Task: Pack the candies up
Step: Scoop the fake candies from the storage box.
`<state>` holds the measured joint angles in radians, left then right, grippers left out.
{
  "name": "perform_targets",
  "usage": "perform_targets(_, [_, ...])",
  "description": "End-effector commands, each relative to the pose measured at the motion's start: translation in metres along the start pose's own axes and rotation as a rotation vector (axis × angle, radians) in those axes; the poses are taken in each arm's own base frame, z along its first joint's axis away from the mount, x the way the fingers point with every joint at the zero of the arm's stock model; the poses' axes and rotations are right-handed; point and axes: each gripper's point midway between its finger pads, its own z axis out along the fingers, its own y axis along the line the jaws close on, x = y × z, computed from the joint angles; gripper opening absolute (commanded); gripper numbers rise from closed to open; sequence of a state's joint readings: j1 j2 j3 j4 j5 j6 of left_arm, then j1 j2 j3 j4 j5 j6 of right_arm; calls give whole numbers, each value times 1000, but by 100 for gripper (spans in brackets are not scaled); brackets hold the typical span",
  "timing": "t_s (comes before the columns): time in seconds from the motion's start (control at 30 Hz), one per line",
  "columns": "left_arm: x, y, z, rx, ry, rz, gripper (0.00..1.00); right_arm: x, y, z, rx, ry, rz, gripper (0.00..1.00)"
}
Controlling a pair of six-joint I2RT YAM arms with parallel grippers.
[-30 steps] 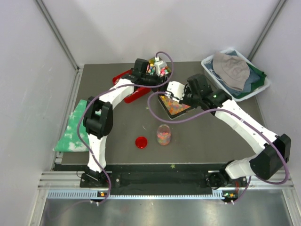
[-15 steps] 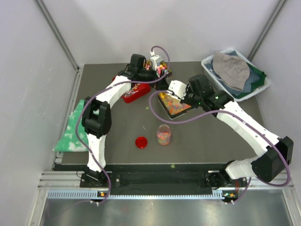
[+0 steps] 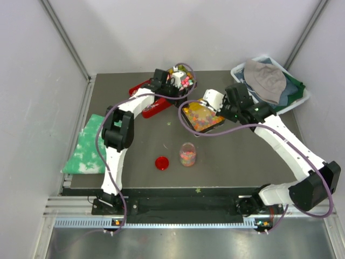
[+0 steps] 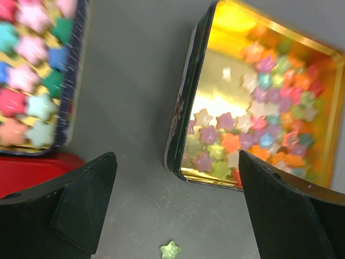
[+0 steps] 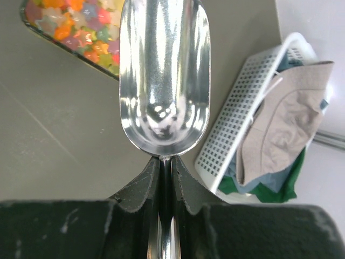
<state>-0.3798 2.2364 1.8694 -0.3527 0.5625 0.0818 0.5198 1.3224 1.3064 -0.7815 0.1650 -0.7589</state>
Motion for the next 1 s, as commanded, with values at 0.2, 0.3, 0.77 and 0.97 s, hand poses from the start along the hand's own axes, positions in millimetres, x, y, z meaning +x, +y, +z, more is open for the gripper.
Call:
perform_targets(0.2, [1, 2, 22, -106, 30, 158, 98, -4, -30, -32, 88, -54, 41, 0])
perform_targets(0.3, [6, 5, 30, -117, 53, 174, 96, -2, -29, -34, 90, -54, 39, 0])
perform_targets(0.77, [13, 9, 50, -116, 85, 201, 60, 2, -24, -42, 82, -61, 28, 0])
perform_targets(0.97, [10, 0, 53, -110, 102, 261, 36, 20, -11, -27, 49, 4, -36, 0])
